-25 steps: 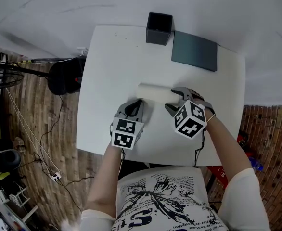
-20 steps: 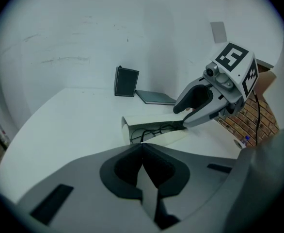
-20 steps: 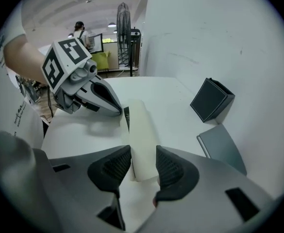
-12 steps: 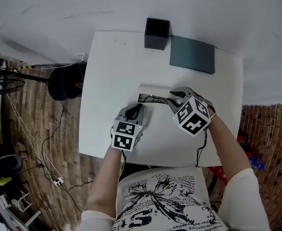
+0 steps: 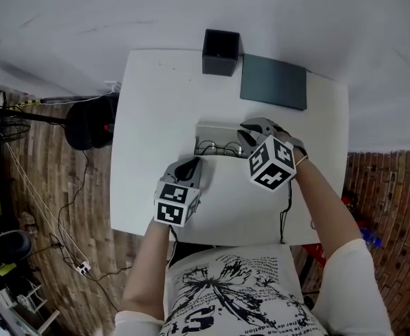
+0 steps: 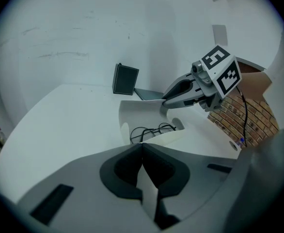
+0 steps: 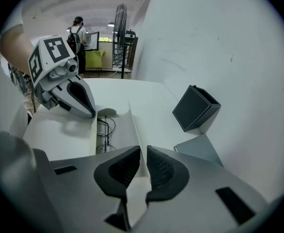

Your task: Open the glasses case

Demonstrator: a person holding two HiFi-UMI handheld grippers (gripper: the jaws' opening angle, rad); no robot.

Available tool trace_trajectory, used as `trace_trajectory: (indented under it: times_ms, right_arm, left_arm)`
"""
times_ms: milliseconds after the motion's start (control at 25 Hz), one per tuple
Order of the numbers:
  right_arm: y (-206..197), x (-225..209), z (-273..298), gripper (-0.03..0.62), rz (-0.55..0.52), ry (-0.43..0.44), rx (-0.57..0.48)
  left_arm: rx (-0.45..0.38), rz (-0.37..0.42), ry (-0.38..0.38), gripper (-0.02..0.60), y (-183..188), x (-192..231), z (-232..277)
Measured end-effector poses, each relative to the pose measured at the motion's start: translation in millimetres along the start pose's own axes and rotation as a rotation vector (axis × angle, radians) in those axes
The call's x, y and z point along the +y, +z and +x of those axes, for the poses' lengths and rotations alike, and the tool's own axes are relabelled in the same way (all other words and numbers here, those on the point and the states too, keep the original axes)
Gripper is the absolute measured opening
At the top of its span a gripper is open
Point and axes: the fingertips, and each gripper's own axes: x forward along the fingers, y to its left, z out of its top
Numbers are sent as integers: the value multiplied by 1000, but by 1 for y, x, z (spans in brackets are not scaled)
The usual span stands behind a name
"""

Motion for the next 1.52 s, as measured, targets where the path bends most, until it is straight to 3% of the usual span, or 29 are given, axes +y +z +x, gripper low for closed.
trace_trajectory:
  times_ms: [240,560,760,920,1240,1400,1520]
  right_arm:
    - [-3,-17,13,87,3,-27,-34]
    - [-5,-28,25,114,40,-1,-58]
    - [-7,-32,25,121,112,-21,-69]
    - [-11,-33,19,232,183,-55,-59]
    - [16,-23,-39,214,317,-181,-167]
    - [30,-7,-82,157,395,-257,-251]
    - [43,9,-118,62,446,-329,-336]
  left_arm:
    - [8,9,-7,14,1,-2,1]
    - [12,11,-8,14,6,3,5]
    - [9,14,-1,14,6,2,5]
    - [14,12,8,14,4,2,4]
    - [-62,79,-39,14,19,-6,-29]
    - [-118,115,-69,14,37,-15,-61]
    - [-180,153,-83,14,54,-24,-90]
